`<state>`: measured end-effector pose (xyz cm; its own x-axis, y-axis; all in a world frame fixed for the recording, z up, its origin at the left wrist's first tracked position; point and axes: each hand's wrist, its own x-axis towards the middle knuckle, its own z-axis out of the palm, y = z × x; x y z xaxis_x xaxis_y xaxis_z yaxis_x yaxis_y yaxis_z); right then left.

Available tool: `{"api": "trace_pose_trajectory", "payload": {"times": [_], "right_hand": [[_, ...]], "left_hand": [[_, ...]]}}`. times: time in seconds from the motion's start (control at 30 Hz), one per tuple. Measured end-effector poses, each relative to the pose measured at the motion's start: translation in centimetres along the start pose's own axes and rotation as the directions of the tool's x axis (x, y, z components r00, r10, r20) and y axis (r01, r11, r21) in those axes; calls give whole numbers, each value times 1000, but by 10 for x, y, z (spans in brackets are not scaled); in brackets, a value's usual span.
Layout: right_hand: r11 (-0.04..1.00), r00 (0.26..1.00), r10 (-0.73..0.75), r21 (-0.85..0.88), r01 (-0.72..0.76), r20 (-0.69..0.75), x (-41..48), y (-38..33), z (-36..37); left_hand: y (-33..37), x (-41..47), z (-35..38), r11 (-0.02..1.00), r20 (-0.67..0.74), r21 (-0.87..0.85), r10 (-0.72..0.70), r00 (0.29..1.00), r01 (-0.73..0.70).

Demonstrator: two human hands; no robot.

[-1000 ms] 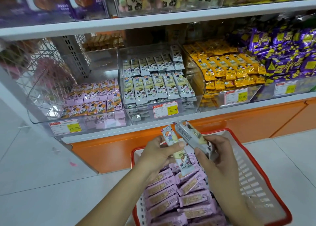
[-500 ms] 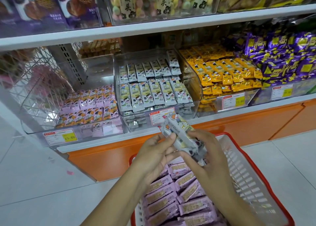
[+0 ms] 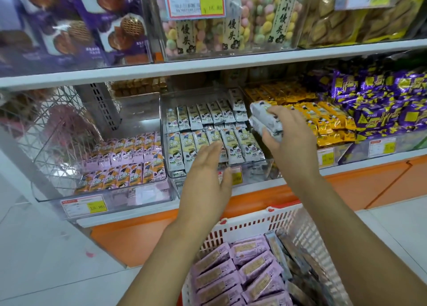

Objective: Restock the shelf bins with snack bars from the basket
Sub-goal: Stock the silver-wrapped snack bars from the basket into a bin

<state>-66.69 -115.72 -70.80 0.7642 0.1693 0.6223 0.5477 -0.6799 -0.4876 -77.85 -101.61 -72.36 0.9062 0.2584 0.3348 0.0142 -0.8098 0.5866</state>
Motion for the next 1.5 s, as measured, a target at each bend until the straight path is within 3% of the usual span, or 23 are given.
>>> {"api": "trace_pose_trajectory", "payload": {"times": [0.13,0.37,0.5,0.6,0.7,0.83,1.03,1.3,1.5], "right_hand": [[983,997,15,-184,0,81,-3,3,8],[992,982,-18,-123,41,187,-5,9,35],[951,960,-160,-224,212,230,-1,15,40],[911,939,-186,-307,275,289,-2,18,33],[796,874,-214,-441,414,436,9,15,20],[774,688,-257,-281,567,679,45,22,-2],[649,557,-357,-230,726,750,70,30,2],[615,487,-374,-182,767,789,74,45,-4],[602,547,-399,-239,761,736,59,46,-7]], "left_hand": [[-8,4,7,993,49,88,81,996,-85],[-10,18,21,955,142,204,189,972,-216],[-16,24,36,919,234,274,221,947,-283],[-17,33,40,933,157,264,207,965,-244],[-18,45,38,942,118,280,155,981,-183],[-26,57,35,912,169,377,103,980,-161],[-31,65,33,922,158,362,85,984,-138],[-34,64,37,927,114,345,113,987,-146],[-38,58,38,953,24,221,207,978,-207]]}}
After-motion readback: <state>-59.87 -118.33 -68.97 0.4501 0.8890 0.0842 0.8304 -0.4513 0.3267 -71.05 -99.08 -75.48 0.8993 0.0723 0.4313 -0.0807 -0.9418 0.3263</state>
